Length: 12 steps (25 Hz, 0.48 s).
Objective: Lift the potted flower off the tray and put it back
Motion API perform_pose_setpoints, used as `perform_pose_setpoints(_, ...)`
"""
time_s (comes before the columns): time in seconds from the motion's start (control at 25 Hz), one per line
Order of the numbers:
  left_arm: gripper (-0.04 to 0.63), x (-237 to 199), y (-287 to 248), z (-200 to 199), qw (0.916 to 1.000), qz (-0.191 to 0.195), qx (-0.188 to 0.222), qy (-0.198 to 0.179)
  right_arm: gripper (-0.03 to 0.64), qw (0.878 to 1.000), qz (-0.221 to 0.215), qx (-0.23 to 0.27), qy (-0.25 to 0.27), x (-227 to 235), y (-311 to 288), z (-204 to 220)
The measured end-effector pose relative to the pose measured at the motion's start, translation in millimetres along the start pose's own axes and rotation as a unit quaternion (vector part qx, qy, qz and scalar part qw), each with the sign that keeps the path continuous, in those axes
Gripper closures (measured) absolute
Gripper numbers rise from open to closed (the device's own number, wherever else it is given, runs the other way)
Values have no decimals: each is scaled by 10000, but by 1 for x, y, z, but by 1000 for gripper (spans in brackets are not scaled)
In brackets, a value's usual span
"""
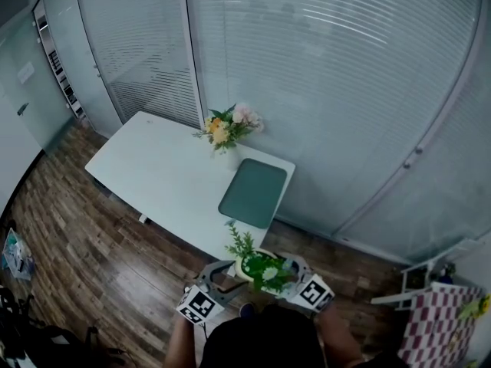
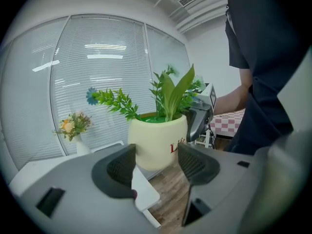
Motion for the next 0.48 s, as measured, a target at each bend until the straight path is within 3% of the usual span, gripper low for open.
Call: perform_pose_setpoints(0.48, 325, -10, 3, 7, 9999, 151, 37, 31, 232, 9999, 143, 50, -25, 1, -11, 1)
Point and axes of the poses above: the fingertips, and each gripper's own axes: y backward along the fingers, x to its right, z out of its underside, the point moved 3 cm from there along y, backward along the fingers, and after that the axes turned 14 degrees about x, right-handed, at the moved point
